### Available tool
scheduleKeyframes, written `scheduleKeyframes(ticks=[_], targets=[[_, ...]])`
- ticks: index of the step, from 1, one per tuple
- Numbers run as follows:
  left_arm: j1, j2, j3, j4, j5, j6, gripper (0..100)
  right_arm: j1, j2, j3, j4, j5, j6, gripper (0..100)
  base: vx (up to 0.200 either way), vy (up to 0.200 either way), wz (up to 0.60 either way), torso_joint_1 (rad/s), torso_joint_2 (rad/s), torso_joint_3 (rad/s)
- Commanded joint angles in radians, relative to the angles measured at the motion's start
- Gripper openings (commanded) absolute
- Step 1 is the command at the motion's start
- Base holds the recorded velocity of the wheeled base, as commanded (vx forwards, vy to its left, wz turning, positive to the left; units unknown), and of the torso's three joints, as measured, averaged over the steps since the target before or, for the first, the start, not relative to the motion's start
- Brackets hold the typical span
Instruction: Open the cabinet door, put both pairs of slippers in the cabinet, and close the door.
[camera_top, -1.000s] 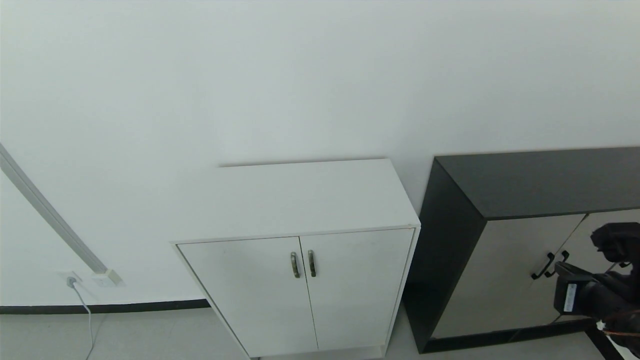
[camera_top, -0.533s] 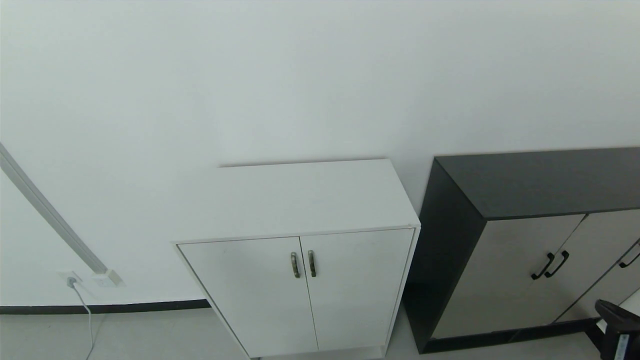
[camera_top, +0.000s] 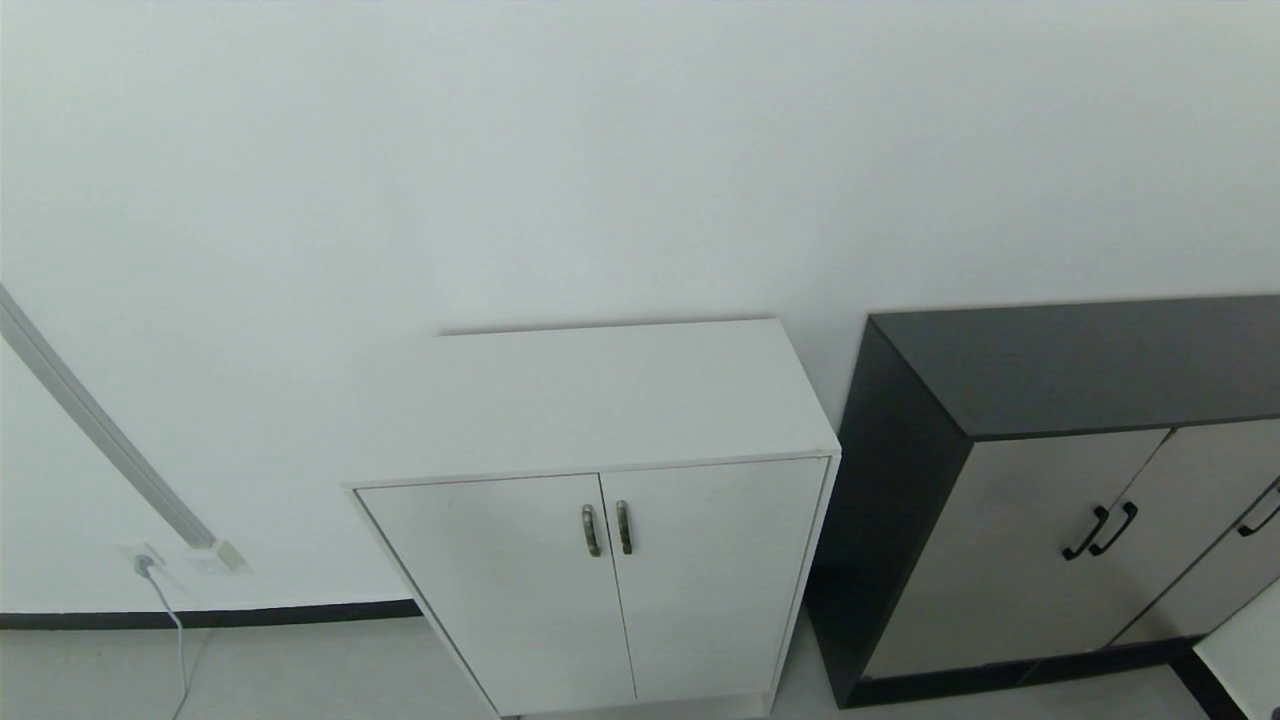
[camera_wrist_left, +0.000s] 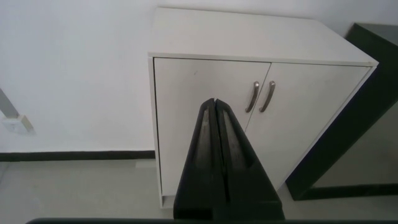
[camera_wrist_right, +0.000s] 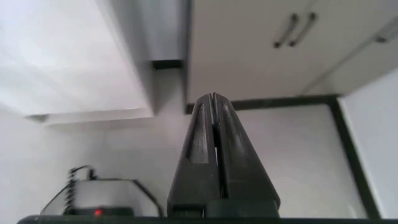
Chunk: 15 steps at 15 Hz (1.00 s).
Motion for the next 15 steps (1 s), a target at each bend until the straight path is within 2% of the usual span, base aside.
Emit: scheduleKeyframes(ticks=[1,7,9,11,13,15], targets=[[0.000,0.001,0.000,0.000,0.000,0.000,0,-0.004,-0.236,-0.008,0.136,0.086,0.000,0,0.000,0.000,0.00,0.000,0.00,0.000],[0.000,0.001,0.000,0.000,-0.001,0.000,0,-0.004,-0.259,0.038,0.150,0.246,-0.030,0,0.000,0.000,0.00,0.000,0.00,0.000],[0.000,0.001,0.000,0.000,0.000,0.000,0,-0.029,-0.299,0.036,0.210,0.305,-0.066,0,0.000,0.000,0.00,0.000,0.00,0.000],[0.000,0.001,0.000,0.000,0.000,0.000,0,-0.047,-0.306,0.036,0.207,0.315,-0.093,0,0.000,0.000,0.00,0.000,0.00,0.000],[0.000,0.001,0.000,0.000,0.000,0.000,0,-0.098,-0.314,0.036,0.207,0.315,-0.093,0,0.000,0.000,0.00,0.000,0.00,0.000],[0.000,0.001,0.000,0.000,-0.001,0.000,0,-0.204,-0.348,0.036,0.207,0.315,-0.093,0,0.000,0.000,0.00,0.000,0.00,0.000]])
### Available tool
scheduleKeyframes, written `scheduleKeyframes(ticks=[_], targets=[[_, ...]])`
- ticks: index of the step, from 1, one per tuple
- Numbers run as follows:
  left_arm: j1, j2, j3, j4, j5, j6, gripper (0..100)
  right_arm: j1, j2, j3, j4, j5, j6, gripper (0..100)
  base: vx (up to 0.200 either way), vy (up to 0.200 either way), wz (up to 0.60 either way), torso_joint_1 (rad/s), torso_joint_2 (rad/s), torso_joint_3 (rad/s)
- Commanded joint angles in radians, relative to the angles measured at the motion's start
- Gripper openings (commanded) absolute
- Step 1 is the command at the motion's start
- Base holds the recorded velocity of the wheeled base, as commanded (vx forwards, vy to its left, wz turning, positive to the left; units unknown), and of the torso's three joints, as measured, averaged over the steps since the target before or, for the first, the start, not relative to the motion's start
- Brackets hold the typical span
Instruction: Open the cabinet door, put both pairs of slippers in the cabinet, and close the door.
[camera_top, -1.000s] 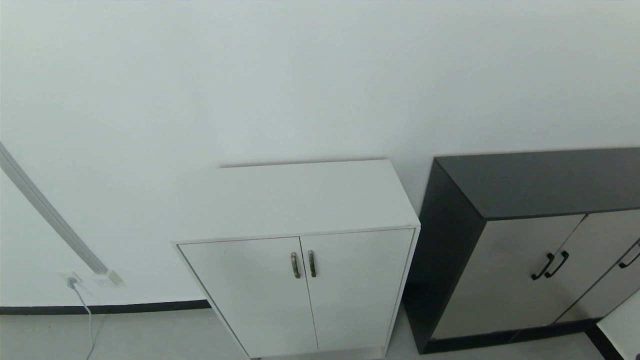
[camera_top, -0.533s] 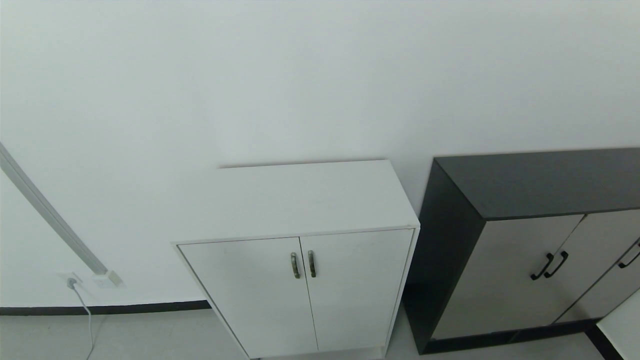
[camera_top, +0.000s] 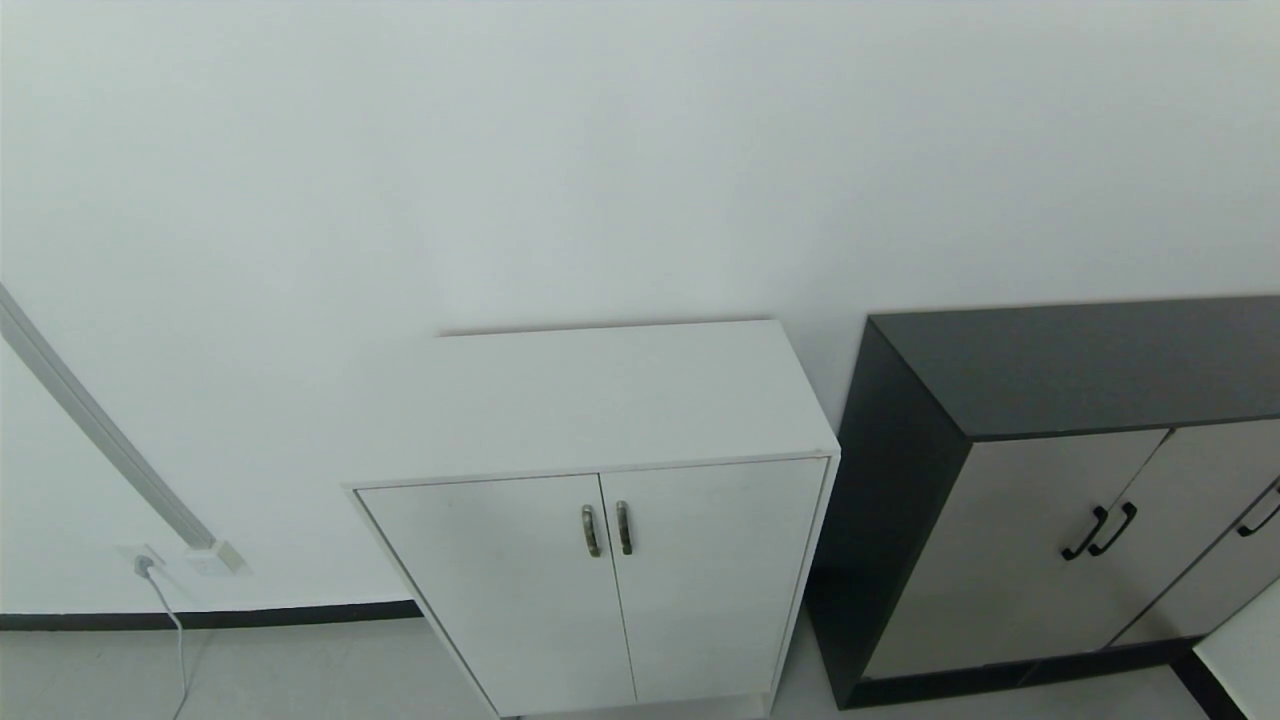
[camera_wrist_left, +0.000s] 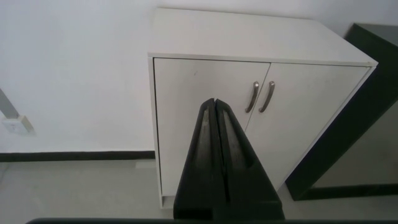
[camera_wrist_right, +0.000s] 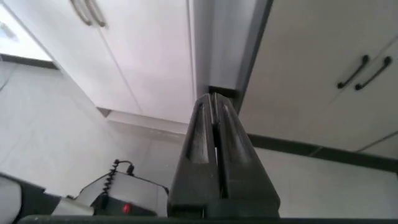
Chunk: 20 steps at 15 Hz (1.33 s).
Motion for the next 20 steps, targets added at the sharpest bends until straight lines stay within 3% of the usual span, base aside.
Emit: scheduleKeyframes(ticks=[1,5,8,13,20], targets=[[0.000,0.001,0.000,0.000,0.000,0.000,0,-0.086,-0.049,0.000,0.000,0.001,-0.001,0,0.000,0.000,0.00,0.000,0.00,0.000],[0.000,0.001,0.000,0.000,0.000,0.000,0,-0.167,-0.172,0.002,0.000,0.001,-0.001,0,0.000,0.000,0.00,0.000,0.00,0.000],[0.000,0.001,0.000,0.000,0.002,-0.002,0,-0.172,-0.259,0.002,0.000,0.001,0.002,0,0.000,0.000,0.00,0.000,0.00,0.000],[0.000,0.001,0.000,0.000,0.002,0.000,0,-0.171,-0.264,0.002,-0.012,-0.012,0.081,0,0.000,0.000,0.00,0.000,0.00,0.000],[0.000,0.001,0.000,0.000,-0.001,0.003,0,-0.171,-0.264,0.002,-0.014,-0.047,0.090,0,0.000,0.000,0.00,0.000,0.00,0.000]])
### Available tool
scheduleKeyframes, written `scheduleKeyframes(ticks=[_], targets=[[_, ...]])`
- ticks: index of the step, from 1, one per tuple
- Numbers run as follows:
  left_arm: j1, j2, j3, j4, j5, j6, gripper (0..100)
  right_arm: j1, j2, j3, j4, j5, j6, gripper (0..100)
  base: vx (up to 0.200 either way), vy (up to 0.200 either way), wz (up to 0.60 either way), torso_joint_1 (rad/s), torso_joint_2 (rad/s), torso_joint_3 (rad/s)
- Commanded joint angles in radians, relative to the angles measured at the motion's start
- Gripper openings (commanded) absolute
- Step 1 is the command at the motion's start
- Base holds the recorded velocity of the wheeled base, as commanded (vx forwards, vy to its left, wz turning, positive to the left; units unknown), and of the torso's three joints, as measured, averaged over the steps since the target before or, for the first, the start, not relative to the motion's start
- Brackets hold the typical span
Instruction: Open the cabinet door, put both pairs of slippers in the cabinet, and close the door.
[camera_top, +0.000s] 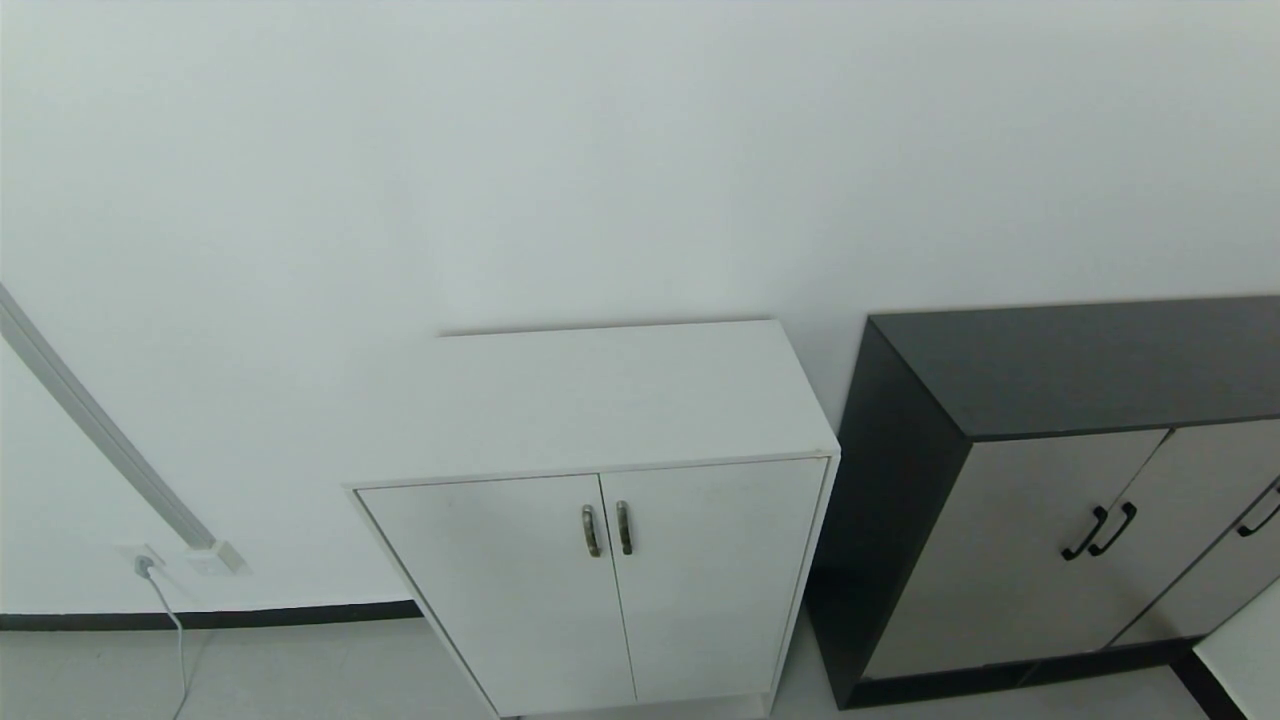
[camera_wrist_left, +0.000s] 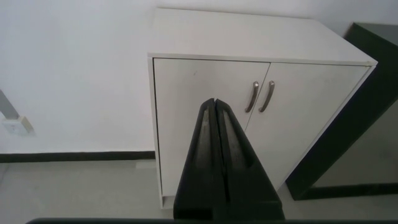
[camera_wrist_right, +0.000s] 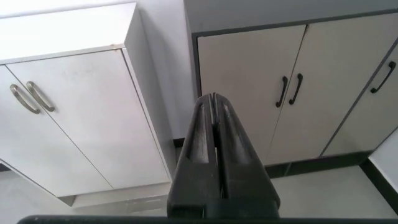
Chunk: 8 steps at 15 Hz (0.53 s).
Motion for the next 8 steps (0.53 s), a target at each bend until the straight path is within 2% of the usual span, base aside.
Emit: scheduleKeyframes(ticks=[1,8], targets=[[0.000,0.001,0.000,0.000,0.000,0.000,0,0.000,0.002,0.000,-0.001,0.000,-0.003,0,0.000,0.000,0.00,0.000,0.00,0.000],[0.000,0.001,0.000,0.000,0.000,0.000,0,0.000,0.002,0.000,0.001,0.004,-0.009,0,0.000,0.000,0.00,0.000,0.00,0.000]])
